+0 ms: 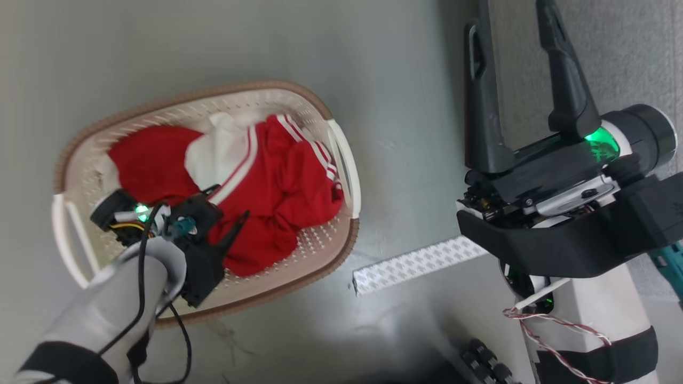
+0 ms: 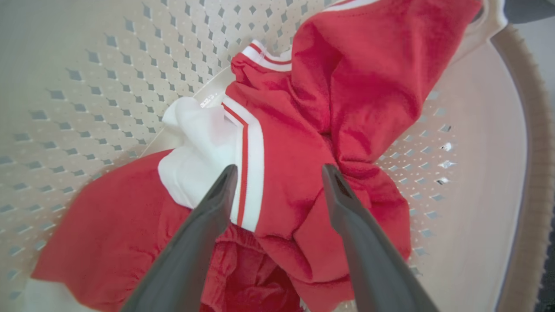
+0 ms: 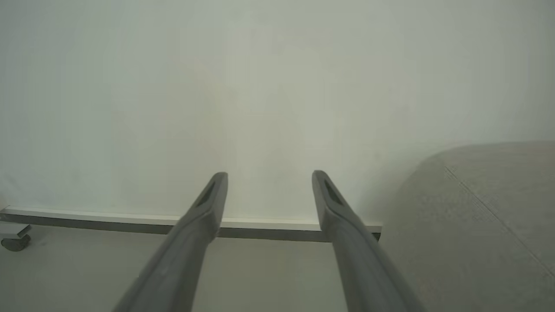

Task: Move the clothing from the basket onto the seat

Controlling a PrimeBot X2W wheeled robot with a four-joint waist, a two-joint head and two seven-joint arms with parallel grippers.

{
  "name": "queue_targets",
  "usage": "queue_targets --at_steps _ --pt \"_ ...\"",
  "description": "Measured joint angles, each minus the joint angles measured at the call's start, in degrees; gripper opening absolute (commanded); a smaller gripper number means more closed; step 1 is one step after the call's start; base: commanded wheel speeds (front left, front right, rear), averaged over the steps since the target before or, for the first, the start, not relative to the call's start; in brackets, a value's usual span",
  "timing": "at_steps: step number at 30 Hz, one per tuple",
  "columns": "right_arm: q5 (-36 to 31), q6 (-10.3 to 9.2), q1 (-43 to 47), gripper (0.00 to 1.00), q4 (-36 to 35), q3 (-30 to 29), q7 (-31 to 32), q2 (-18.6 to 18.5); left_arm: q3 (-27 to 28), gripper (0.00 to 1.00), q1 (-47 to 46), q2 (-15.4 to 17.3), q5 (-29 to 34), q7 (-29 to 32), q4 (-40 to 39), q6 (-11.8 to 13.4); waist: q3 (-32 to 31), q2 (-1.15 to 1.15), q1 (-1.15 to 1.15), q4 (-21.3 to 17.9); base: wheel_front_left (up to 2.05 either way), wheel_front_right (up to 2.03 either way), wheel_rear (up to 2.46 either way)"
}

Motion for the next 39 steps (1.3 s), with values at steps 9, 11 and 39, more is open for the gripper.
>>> queue_targets --at_steps 9,11,39 --pt "2.3 0.0 -1.0 1.0 -1.7 -0.2 0.0 0.0 -1.7 1.0 -5.4 -0.1 3.9 0.0 5.5 0.6 6.4 0.0 0.0 -3.0 0.0 0.0 0.0" --pt "2.6 0.0 -1.1 1.0 -1.9 -0.2 0.0 0.0 -1.9 1.0 -5.9 -0.1 4.4 0.0 6.4 1.0 7.3 0.0 -0.01 -3.6 0.0 0.0 0.0" --pt "2.0 0.0 -1.3 1.0 0.5 -0.2 0.0 0.1 6.6 0.0 -3.7 -2.7 -0.5 0.0 1.2 1.3 5.3 -0.01 -0.01 -2.9 0.0 0.0 0.0"
